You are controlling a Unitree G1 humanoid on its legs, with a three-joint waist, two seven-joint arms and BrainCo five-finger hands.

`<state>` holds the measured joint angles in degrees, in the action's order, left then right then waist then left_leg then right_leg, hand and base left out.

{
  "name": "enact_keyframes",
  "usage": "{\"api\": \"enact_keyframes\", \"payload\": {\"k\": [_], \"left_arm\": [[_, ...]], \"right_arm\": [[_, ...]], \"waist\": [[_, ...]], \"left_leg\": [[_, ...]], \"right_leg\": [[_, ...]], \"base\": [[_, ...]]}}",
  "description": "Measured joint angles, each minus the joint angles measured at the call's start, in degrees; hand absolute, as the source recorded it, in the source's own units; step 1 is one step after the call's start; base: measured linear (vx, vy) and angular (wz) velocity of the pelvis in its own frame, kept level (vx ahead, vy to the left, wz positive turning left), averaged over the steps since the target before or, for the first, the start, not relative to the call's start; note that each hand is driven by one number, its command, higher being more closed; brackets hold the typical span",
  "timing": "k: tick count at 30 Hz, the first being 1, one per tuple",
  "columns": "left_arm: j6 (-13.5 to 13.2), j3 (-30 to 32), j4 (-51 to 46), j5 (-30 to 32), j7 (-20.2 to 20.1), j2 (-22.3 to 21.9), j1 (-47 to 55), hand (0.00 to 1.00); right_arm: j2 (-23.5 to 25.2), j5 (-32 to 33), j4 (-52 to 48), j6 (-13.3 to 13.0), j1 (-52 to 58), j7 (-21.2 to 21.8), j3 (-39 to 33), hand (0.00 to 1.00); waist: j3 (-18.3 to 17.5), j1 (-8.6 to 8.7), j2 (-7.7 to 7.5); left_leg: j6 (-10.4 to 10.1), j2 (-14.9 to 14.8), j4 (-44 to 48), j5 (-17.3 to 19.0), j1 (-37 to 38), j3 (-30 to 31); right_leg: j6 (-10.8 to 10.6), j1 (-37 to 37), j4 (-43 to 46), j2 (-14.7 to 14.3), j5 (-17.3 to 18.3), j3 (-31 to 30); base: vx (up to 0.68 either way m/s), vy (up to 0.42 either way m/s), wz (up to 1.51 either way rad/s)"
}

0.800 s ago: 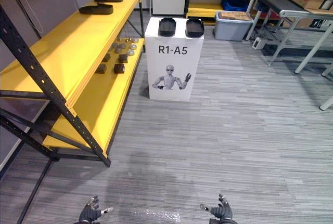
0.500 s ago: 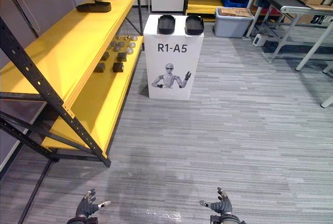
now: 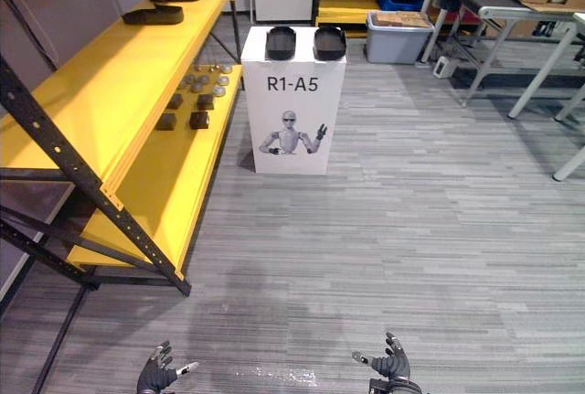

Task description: Walk over and take plastic housings, then place them on the shelf

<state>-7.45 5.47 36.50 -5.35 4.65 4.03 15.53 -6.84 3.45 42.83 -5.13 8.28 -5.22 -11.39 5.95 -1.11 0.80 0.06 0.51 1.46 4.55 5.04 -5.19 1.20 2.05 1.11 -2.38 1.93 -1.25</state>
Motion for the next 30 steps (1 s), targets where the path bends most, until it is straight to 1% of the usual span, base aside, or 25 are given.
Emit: {"api": "enact_keyframes", "payload": {"k": [3,6,8,9,10,11,12,13,14,15,16,17,18,19,20,21,22,23,24,25,26,27,28,29,30], "left_arm": [[0.03,0.05,-0.85,-0.01,0.03,-0.07,-0.34,0.0],[0.05,0.08,-1.86,-0.02,0.07,-0.18,-1.24,0.0],[0.17,0.04,-2.82,-0.07,0.09,-0.36,-1.44,0.0],[0.19,-0.14,-3.7,-0.1,0.1,-0.49,-1.39,0.0],[0.19,-0.16,-3.91,-0.1,0.12,-0.55,-1.38,0.0],[0.25,-0.25,-3.98,-0.09,0.15,-0.53,-1.5,0.0],[0.33,-0.27,-3.98,-0.09,0.2,-0.52,-1.43,0.0],[0.57,-0.57,-3.95,-0.09,0.32,-0.6,-0.96,0.0],[0.75,-0.92,-3.93,-0.09,0.75,-0.43,-1.1,0.0],[0.79,-1.12,-3.88,-0.09,0.96,-0.24,-1.48,0.0],[0.82,-1.43,-3.75,-0.14,1.27,-0.05,-2.4,0.0],[0.82,-1.46,-3.32,-0.19,1.52,0.25,-4.02,0.0],[0.79,-1.5,-2.6,-0.2,1.77,0.63,-5.91,0.0],[0.73,-1.69,-2.2,-0.2,1.91,1.02,-6.59,0.0],[0.71,-2.47,-1.02,-0.11,2.32,1.59,-7.82,0.0],[0.71,-2.55,0.22,-0.09,2.31,0.83,-9.49,0.0],[0.7,-2.52,0.67,-0.08,2.34,0.85,-10.25,0.0],[0.68,-2.53,0.91,-0.1,2.35,0.32,-10.85,0.0],[0.67,-2.16,0.9,-0.14,2.47,-0.67,-10.75,0.0],[0.67,-1.73,0.78,-0.14,2.45,-1.18,-10.45,0.0],[0.53,-0.44,-0.06,-0.14,2.4,-2.14,-9.23,0.0],[0.4,-0.14,-0.72,-0.18,2.34,-2.34,-8.57,0.0],[0.37,-0.11,-1.62,-0.18,2.24,-2.32,-7.94,0.0],[0.39,-0.17,-1.99,-0.24,2.24,-2.43,-7.83,0.0],[0.39,-0.2,-2.3,-0.24,2.25,-2.61,-7.7,0.0]], "right_arm": [[0.51,0.54,0.23,0.05,-0.67,-0.35,-0.66,0.0],[0.34,0.61,0.32,0.11,-1.86,-0.78,-2.16,0.0],[0.31,0.71,0.16,0.14,-2.42,-0.87,-2.09,0.0],[0.47,0.7,0.11,0.23,-2.32,-0.9,-2.05,0.0],[0.62,0.7,-0.06,0.3,-2.15,-0.91,-1.95,0.0],[1.1,0.68,-1.13,0.48,-1.45,-0.91,-1.77,0.0],[1.18,0.67,-1.41,0.57,-1.05,-0.9,-1.36,0.0],[1.17,0.67,-1.76,0.62,-0.82,-0.91,-1.29,0.0],[1.16,0.67,-1.86,0.62,-0.97,-0.95,-1.12,0.0],[1.03,0.67,-1.8,0.63,-1.2,-0.98,-0.92,0.0],[0.86,0.65,-1.71,0.64,-1.76,-0.98,-0.87,0.0],[0.71,0.66,-1.69,0.63,-2.39,-1.04,-0.87,0.0],[0.33,0.66,-1.64,0.64,-2.96,-1.12,-0.85,0.0],[0.09,0.66,-1.64,0.62,-3.18,-1.31,-0.84,0.0],[-0.69,0.66,-1.41,0.6,-3.15,-1.82,-0.85,0.0],[-1.75,0.66,-0.59,0.64,-5.53,-2.12,-0.9,0.0],[-1.73,0.69,-0.63,0.62,-6.43,-2.25,-0.91,0.0],[-1.77,0.73,-0.64,0.58,-7.36,-2.37,-0.9,0.0],[-1.52,0.79,-0.81,0.55,-7.22,-2.47,-0.5,0.0],[-1.38,0.85,-1.12,0.55,-6.79,-2.53,0.36,0.0],[-0.38,0.87,-2.67,0.46,-5.84,-2.54,2.16,0.0],[0.52,0.95,-3.53,0.37,-5.54,-2.62,2.64,0.0],[1.66,1.85,-4.08,0.21,-5.44,-2.66,2.72,0.0],[2.97,2.97,-4.16,0.16,-5.56,-2.79,2.96,0.0],[3.28,3.05,-4.17,0.16,-5.76,-2.83,3.31,0.0]], "waist": [[0.45,0.0,-0.01],[0.94,-0.1,0.28],[1.14,-0.59,0.42],[1.81,-0.63,0.32],[1.99,-0.73,0.35],[2.54,-1.05,0.39],[2.71,-1.05,0.22],[3.02,-1.13,0.39],[3.08,-1.08,0.34],[3.27,-0.92,0.37],[4.08,-0.1,0.55],[4.75,0.89,0.89],[5.06,1.91,1.0],[5.06,2.29,0.66],[5.16,2.9,0.68],[5.57,2.66,2.57],[5.62,2.86,2.44],[5.65,3.19,2.41],[5.77,3.15,2.5],[5.78,3.05,2.55],[5.88,2.36,2.49],[5.94,2.07,2.38],[5.96,0.94,2.74],[6.21,-0.66,2.22],[6.39,-1.26,1.96]], "left_leg": [[0.03,-0.41,1.51,1.45,-0.64,-1.15],[0.54,-0.68,4.62,3.71,-2.57,-2.14],[1.17,-0.62,8.11,6.46,-3.82,-2.87],[1.72,-0.46,10.09,8.3,-3.71,-2.95],[1.83,-0.43,10.99,9.27,-3.56,-2.96],[2.08,-0.31,12.27,10.8,-2.84,-2.78],[2.11,-0.01,12.61,11.85,-1.79,-2.76],[2.45,0.13,12.76,13.13,-0.22,-2.67],[2.44,0.11,12.65,14.22,0.98,-2.23],[2.81,-0.13,12.66,14.51,1.47,-1.8],[2.92,-0.84,12.32,14.86,2.65,-0.76],[2.72,-2.27,10.77,14.93,4.19,0.89],[1.97,-3.59,9.12,14.85,5.32,3.04],[0.66,-3.97,8.47,14.86,6.01,4.13],[-0.97,-5.1,8.16,15.75,7.49,5.67],[-3.27,-7.77,8.88,14.63,7.42,6.12],[-5.46,-7.75,9.32,13.03,6.98,6.53],[-6.82,-7.54,11.06,9.14,6.85,7.6],[-5.76,-7.59,18.39,5.39,5.25,7.65],[-5.05,-7.91,24.84,2.98,3.33,7.29],[-4.65,-9.41,38.94,-4.65,-1.79,6.84],[-4.69,-10.45,46.2,-4.07,-4.77,6.38],[-4.77,-12.73,57.86,-0.76,-10.74,4.96],[-4.84,-13.46,64.15,1.34,-16.43,3.26],[-4.58,-13.45,65.29,2.42,-19.14,2.36]], "right_leg": [[-0.01,-0.24,-0.01,-0.4,0.02,-1.31],[-0.77,-1.53,1.67,-0.53,1.13,-2.29],[-1.97,-5.35,10.22,-0.36,5.95,-2.82],[-3.77,-7.95,17.76,-0.13,8.95,-2.46],[-4.87,-9.65,22.29,0.01,10.06,-2.11],[-5.56,-14.27,32.92,0.83,11.24,-0.01],[-5.75,-16.93,39.25,2.1,11.94,2.28],[-5.6,-19.71,43.32,4.07,12.54,5.24],[-5.81,-22.39,43.89,5.7,13.43,7.43],[-5.8,-23.65,43.12,6.07,13.42,8.49],[-5.68,-25.11,40.48,6.25,13.32,9.5],[-4.71,-27.12,35.17,5.73,12.33,10.05],[-3.39,-28.48,27.4,4.68,9.53,10.12],[-2.89,-28.38,22.63,4.41,5.52,9.89],[1.4,-27.55,19.78,3.89,-5.33,10.07],[2.8,-28.07,22.56,2.7,-3.34,12.15],[3.08,-28.37,23.54,2.9,-1.94,12.49],[3.53,-27.32,24.98,3.15,0.65,13.28],[3.95,-23.3,23.5,2.64,2.44,14.44],[4.09,-20.35,21.52,2.04,2.87,14.61],[4.38,-14.15,16.04,0.38,3.08,13.93],[4.75,-11.22,13.46,-0.8,3.32,13.3],[5.5,-6.61,10.12,-2.96,3.34,12.11],[5.92,-2.79,7.45,-4.16,3.56,10.51],[6.02,-1.06,6.08,-4.45,3.61,9.8]], "base": [[0.05,0.013,-0.26],[0.07,0.04,-0.22],[0.05,0.055,-0.17],[0.05,0.06,-0.03],[0.07,0.079,0.02],[0.09,0.073,0.05],[0.19,0.082,0.04],[0.28,0.056,0.02],[0.37,0.025,0.07],[0.35,-0.02,0.29],[0.41,-0.082,0.58],[0.49,-0.144,0.91],[0.52,-0.169,0.9],[0.57,-0.22,0.89],[0.63,-0.265,0.48],[0.64,-0.28,0.35],[0.63,-0.307,0.16],[0.58,-0.316,0.28],[0.69,-0.389,0.26],[0.66,-0.36,0.06],[0.53,-0.27,-0.08],[0.51,-0.218,-0.35],[0.48,-0.177,-0.52],[0.47,-0.163,-0.56],[0.45,-0.129,-0.47]]}}
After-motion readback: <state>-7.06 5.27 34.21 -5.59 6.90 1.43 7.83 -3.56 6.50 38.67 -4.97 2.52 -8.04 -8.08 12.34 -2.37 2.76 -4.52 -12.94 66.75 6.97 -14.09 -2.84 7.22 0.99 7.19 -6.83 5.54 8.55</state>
